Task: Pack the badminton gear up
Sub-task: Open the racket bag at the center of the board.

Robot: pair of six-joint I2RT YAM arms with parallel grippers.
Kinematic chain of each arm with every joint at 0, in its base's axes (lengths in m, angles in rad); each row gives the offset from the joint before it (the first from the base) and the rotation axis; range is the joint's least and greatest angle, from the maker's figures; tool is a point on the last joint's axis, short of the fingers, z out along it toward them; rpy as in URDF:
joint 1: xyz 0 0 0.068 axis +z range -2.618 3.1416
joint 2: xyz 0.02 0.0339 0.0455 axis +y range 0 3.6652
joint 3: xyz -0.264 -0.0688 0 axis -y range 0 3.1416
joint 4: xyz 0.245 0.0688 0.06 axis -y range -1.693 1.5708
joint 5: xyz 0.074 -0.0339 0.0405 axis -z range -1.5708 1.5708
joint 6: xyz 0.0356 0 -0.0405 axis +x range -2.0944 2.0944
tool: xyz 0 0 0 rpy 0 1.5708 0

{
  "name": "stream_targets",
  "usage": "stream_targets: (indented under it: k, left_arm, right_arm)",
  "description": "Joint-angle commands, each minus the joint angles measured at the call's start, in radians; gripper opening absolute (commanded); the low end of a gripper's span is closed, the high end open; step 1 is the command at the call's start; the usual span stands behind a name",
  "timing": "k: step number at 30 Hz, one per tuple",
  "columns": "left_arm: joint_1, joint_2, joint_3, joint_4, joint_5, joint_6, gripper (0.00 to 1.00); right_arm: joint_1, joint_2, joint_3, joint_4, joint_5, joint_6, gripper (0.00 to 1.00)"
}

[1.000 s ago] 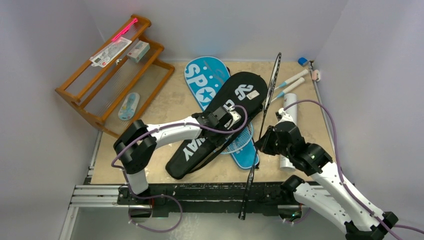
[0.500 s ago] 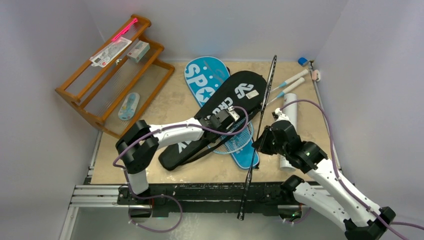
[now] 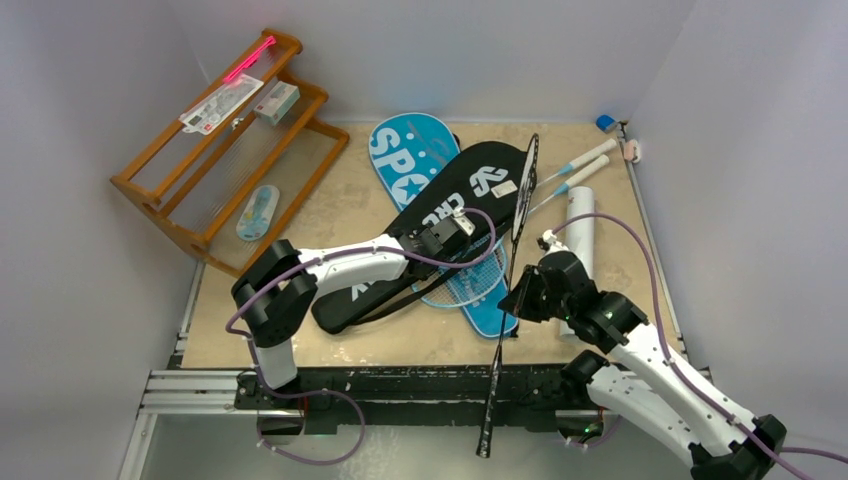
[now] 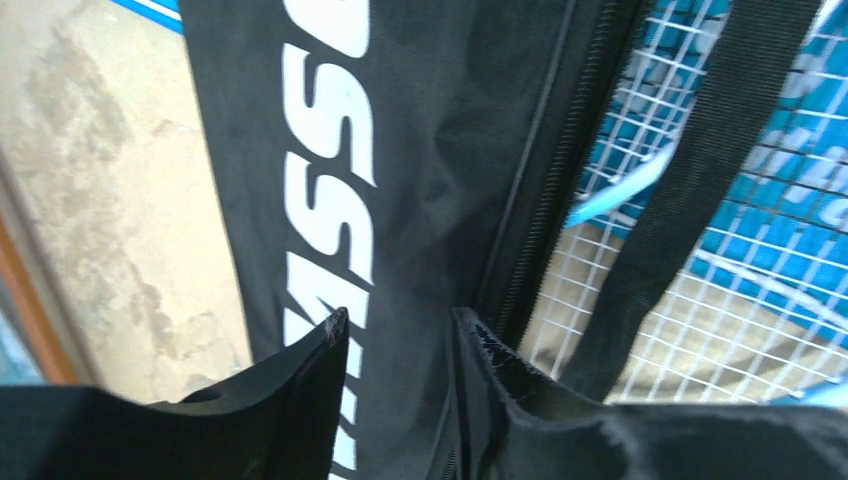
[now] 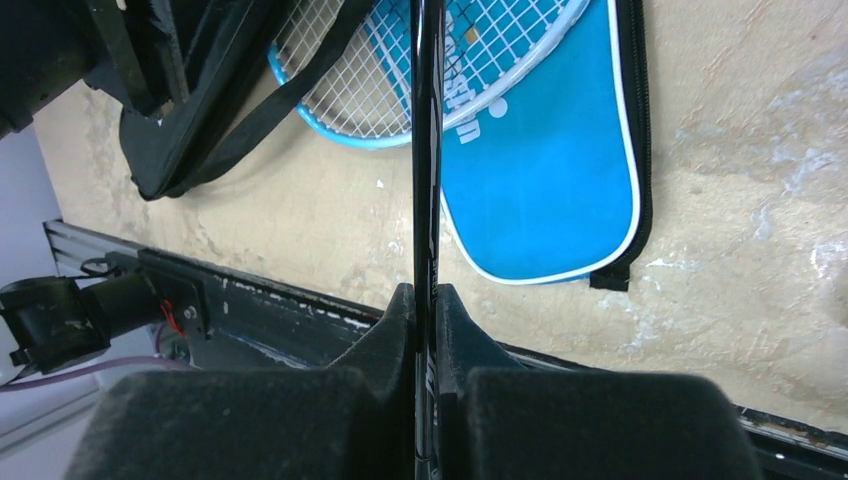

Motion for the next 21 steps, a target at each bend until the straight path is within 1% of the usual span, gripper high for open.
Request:
stream_targets:
  k: [1,3,6,7,12,17,21]
  left_arm:
    - [-0.004,-0.032,0.020,0.016,0.099,0.005,0.43]
    - [-0.005,-0.023,0.017,0.016,0.104,0.010,0.47]
    - [-0.004,0.008,0.031,0.000,0.131,0.013,0.49]
    - [-0.004,0.020,0.037,-0.006,0.144,0.015,0.51]
    - [-0.004,0.037,0.043,-0.012,0.128,0.015,0.52]
    - [-0.004,0.067,0.060,-0.036,0.017,-0.009,0.47]
    - [-0.005,0.076,0.068,-0.042,-0.028,-0.026,0.42]
  right_arm:
    - [-0.001,-0.041,-0.007,0.038,-0.027,0.023,0.00]
    - [-0.001,-0.055,-0.008,0.032,-0.022,0.023,0.00]
    - [-0.002,-0.065,-0.015,0.031,-0.015,0.024,0.00]
    - [-0.001,-0.065,-0.016,0.031,-0.013,0.025,0.00]
    - [-0.001,-0.064,-0.024,0.035,-0.014,0.025,0.00]
    - [-0.001,-0.059,-0.028,0.046,-0.019,0.027,0.00]
    - [-0.001,-0.058,-0.027,0.052,-0.024,0.026,0.00]
